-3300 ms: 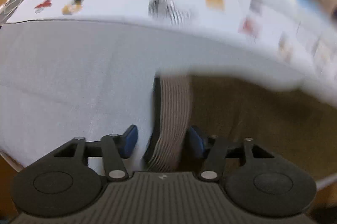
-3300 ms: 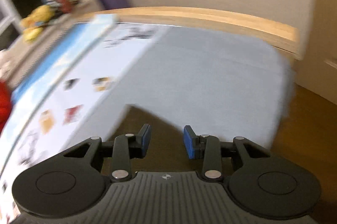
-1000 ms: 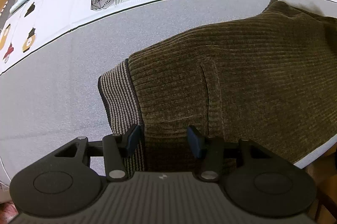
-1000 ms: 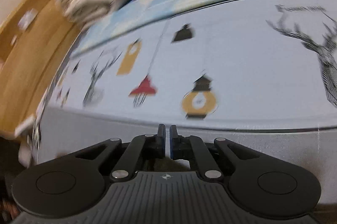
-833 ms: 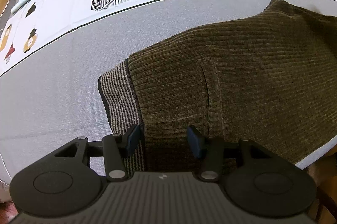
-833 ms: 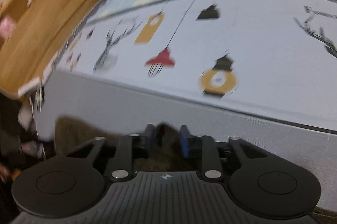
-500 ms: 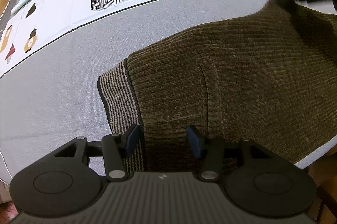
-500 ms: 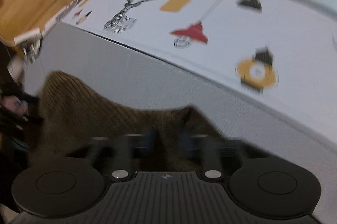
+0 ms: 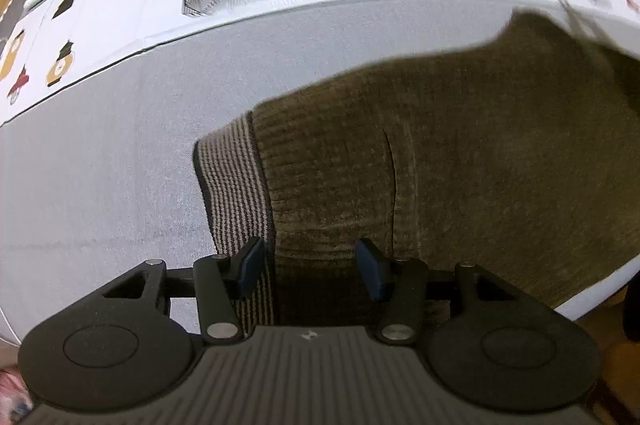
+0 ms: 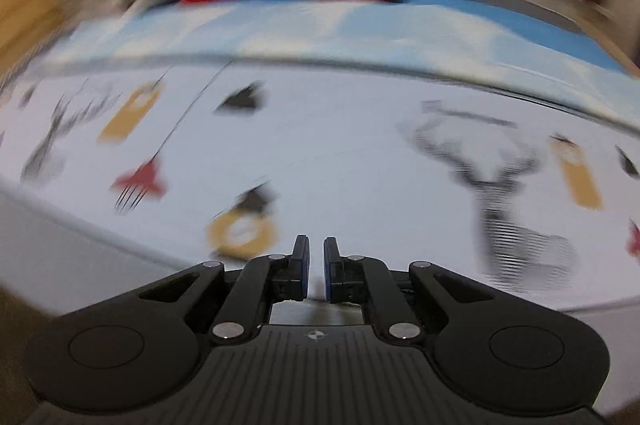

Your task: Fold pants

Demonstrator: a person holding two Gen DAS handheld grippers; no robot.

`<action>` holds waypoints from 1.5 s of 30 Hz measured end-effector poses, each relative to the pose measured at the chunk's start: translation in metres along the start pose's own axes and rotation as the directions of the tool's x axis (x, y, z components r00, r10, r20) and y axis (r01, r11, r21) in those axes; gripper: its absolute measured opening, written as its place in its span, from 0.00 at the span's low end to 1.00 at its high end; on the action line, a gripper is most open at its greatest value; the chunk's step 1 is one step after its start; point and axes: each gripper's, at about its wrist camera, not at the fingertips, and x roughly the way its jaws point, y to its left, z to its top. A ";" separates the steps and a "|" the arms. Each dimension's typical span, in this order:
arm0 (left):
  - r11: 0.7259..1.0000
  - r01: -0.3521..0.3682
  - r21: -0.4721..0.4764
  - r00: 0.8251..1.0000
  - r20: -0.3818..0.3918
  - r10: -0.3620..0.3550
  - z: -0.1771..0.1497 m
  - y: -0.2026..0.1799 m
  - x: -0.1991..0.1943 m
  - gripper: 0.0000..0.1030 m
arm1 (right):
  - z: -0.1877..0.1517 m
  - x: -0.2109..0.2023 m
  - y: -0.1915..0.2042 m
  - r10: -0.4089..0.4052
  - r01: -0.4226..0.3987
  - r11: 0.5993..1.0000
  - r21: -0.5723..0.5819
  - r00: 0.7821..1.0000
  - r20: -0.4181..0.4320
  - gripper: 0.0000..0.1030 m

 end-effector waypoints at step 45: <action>0.980 -0.100 -0.173 0.994 0.037 0.108 0.022 0.027 0.017 0.44 | -0.244 -0.275 -0.310 -0.361 0.301 0.797 0.524 0.932 0.013 0.33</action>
